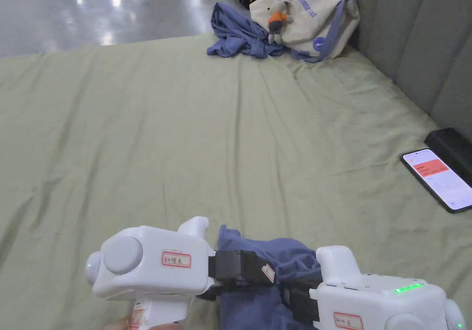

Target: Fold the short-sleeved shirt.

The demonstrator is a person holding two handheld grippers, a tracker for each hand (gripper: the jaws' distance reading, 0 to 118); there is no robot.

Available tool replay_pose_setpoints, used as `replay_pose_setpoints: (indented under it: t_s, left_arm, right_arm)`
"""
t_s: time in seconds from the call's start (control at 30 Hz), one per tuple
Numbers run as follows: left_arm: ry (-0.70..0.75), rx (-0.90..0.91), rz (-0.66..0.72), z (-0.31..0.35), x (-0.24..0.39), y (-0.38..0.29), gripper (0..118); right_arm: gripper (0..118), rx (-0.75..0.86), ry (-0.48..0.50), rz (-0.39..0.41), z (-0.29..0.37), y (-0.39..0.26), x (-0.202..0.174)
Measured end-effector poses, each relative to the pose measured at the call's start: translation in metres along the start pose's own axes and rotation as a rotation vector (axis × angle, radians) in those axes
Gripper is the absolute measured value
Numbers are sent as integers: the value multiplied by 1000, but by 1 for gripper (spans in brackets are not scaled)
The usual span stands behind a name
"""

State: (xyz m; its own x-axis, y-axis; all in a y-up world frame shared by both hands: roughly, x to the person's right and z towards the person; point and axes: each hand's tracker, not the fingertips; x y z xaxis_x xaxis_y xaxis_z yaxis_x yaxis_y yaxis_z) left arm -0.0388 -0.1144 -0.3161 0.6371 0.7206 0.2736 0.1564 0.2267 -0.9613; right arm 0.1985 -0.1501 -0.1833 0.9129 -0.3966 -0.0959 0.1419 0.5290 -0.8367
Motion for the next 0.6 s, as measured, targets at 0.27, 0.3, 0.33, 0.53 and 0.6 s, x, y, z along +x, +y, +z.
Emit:
replay_pose_setpoints:
  t_s: [0.27,0.3,0.33,0.53,0.6]
  left_arm:
    - [71,-104,-110,2,26,2,41]
    - [115,-91,-153,2,34,1,41]
    - [116,-91,-181,0,37,-1,40]
    - [114,-71,-147,4,35,-3,39]
    - [103,-39,-141,13,34,-4,39]
  right_arm:
    - [2,30,-33,37,5,-4,-11]
    - [2,40,-46,56,5,-6,-15]
    - [2,47,-62,74,6,-7,-17]
    - [2,79,-60,64,18,-9,-17]
    - [2,129,-68,76,35,-11,-21]
